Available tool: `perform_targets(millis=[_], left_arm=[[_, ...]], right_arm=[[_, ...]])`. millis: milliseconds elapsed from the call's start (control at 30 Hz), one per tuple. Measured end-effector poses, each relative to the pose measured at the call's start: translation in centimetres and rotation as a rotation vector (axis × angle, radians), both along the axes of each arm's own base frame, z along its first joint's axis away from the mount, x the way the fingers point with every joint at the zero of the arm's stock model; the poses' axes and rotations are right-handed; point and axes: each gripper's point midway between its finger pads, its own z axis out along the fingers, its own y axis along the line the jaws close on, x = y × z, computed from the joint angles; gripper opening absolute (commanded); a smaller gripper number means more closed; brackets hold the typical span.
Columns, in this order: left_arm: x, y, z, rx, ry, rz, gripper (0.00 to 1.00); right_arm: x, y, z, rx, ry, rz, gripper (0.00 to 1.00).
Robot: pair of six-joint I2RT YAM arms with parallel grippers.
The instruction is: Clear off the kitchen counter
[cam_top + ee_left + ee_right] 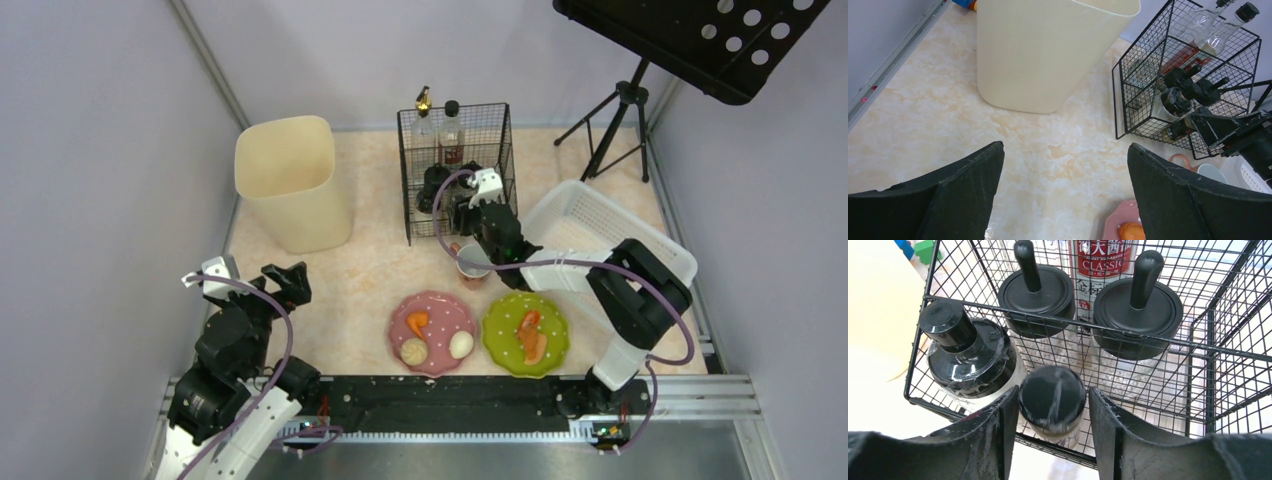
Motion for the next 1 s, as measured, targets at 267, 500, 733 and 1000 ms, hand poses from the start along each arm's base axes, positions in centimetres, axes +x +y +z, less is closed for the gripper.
perform_targets(millis=[267, 500, 733, 1000], left_arm=[[0.0, 0.0, 0.0, 0.000, 0.000, -0.001, 0.97], [0.0, 0.0, 0.0, 0.000, 0.000, -0.002, 0.97], [0.0, -0.2, 0.0, -0.001, 0.001, -0.009, 0.97], [0.0, -0.3, 0.0, -0.002, 0.002, -0.019, 0.97]], right_arm=[[-0.6, -0.1, -0.8, -0.042, 0.022, -0.009, 0.73], [-1.2, -1.3, 3.6, -0.031, -0.002, -0.042, 0.78], [-1.7, -4.8, 9.8, -0.006, -0.048, -0.144, 0.76], [-0.1, -11.0, 7.1, -0.078, 0.099, -0.292, 0.66]])
